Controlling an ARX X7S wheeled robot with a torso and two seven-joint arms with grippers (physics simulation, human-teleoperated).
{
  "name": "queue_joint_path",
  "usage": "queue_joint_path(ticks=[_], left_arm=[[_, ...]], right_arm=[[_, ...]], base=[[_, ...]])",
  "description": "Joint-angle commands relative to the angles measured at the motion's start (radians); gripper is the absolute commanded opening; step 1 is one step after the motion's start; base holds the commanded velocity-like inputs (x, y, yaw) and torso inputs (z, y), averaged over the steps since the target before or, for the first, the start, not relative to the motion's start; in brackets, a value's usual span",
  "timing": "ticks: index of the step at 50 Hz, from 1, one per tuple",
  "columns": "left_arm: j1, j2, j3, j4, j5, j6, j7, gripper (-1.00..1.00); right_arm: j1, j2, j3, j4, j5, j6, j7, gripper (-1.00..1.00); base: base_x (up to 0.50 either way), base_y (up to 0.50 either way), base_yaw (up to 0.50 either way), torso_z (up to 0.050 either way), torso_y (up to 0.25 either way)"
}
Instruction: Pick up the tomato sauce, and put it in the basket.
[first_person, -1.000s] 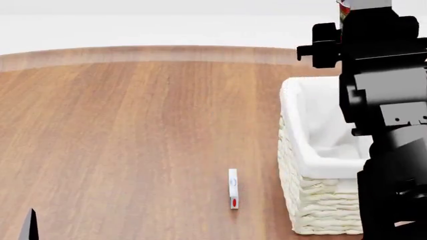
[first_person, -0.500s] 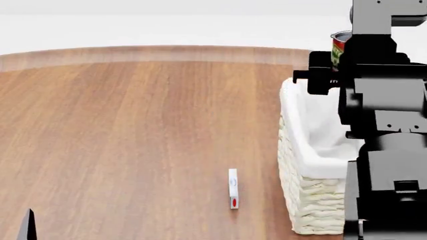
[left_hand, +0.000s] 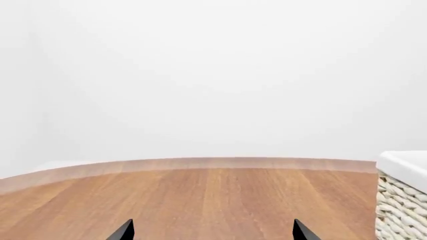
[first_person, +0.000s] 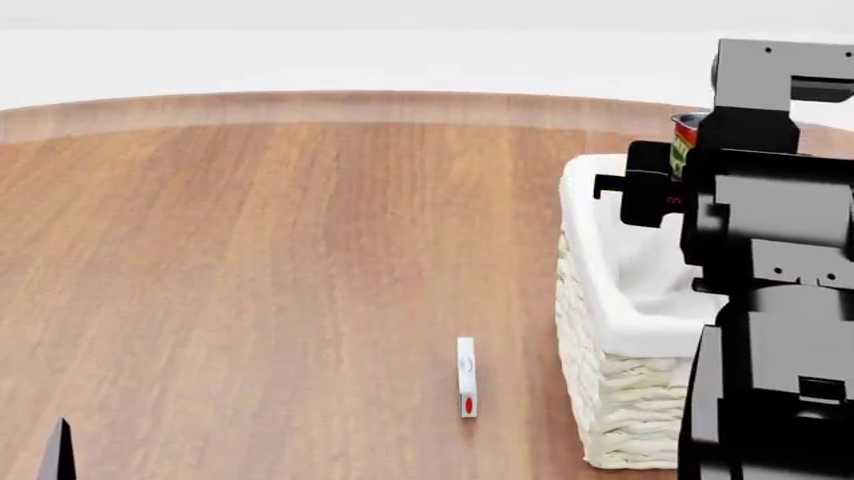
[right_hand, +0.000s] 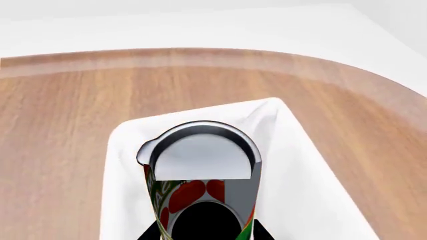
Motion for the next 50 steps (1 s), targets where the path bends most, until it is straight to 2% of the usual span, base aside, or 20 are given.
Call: queue_joint_path(ticks=[1,22,23,37,50], left_arm=[[-0.002,0.002,0.008,0.001,0.007,-0.002,-0.002,1.00],[-0.003,-0.004,0.012,0.012,0.010,-0.009,-0.007,1.00],[-0.002,-0.004,0.010,0.010,0.008,-0.008,-0.007,1.00],[0.014,-0.009,0.005,0.015,0.006,0.005,-0.009,1.00],[0.017,-0.006,0.007,0.002,0.007,0.017,-0.004,1.00]], right_arm=[[-0.014,-0.002,0.015,0.000,-0.049,0.027,-0.013,-1.00],[-0.027,-0.001,0.011,0.000,-0.048,0.054,0.006,-1.00],[-0.027,0.001,0.018,0.000,-0.045,0.053,0.017,1.00],[0.040,-0.001,0.022,0.000,-0.048,0.027,0.006,1.00],[0.102,-0.098,-0.071,-0.001,-0.077,-0.184,-0.045,1.00]], base=[[0.00,0.00,0.00,0.000,0.000],[0.00,0.00,0.00,0.000,0.000],[0.00,0.00,0.00,0.000,0.000],[0.00,0.00,0.00,0.000,0.000],[0.00,0.00,0.00,0.000,0.000]])
